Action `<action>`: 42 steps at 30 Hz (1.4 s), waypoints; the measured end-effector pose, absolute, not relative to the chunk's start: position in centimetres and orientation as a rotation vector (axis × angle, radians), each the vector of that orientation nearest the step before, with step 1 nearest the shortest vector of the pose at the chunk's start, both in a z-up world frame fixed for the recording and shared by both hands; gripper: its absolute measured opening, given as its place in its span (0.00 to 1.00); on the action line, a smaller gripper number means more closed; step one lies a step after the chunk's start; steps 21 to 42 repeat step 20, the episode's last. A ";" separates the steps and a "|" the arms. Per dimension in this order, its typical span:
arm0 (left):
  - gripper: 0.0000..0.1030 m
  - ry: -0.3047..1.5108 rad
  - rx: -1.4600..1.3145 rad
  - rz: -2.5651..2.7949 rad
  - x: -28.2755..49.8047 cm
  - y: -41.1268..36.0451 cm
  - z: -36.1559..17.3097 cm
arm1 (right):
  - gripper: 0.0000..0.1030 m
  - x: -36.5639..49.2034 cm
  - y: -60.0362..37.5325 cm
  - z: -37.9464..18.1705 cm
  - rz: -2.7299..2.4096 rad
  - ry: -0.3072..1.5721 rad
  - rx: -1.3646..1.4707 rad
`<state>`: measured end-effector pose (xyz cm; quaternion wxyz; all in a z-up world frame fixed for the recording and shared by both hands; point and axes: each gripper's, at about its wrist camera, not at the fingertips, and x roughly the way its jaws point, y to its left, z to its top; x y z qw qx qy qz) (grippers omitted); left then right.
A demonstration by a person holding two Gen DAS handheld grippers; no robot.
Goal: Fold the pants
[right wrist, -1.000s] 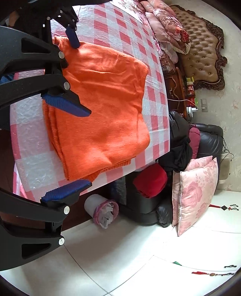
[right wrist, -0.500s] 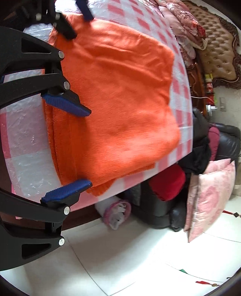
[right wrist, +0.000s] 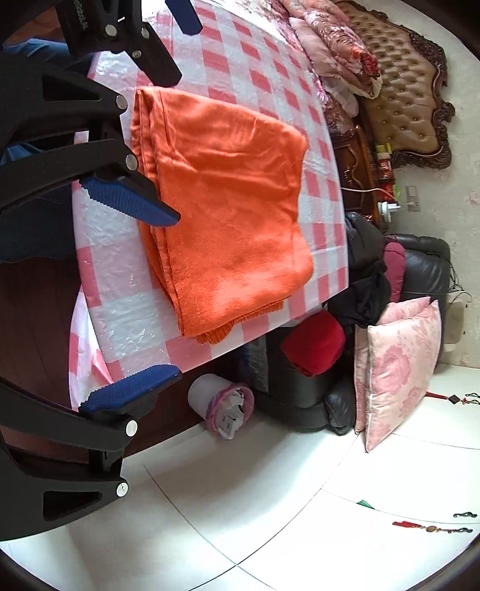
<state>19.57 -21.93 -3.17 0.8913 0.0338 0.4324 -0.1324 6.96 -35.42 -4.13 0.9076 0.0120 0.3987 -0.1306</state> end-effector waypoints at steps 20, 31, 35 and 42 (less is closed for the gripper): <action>0.98 0.852 0.061 -0.310 18.6 -22.3 -1.8 | 0.72 6.5 -35.8 -3.2 -0.268 0.812 0.039; 0.98 0.852 0.061 -0.310 18.6 -22.3 -1.8 | 0.72 6.5 -35.8 -3.2 -0.268 0.812 0.039; 0.98 0.852 0.061 -0.310 18.6 -22.3 -1.8 | 0.72 6.5 -35.8 -3.2 -0.268 0.812 0.039; 0.98 0.852 0.061 -0.310 18.6 -22.3 -1.8 | 0.72 6.5 -35.8 -3.2 -0.268 0.812 0.039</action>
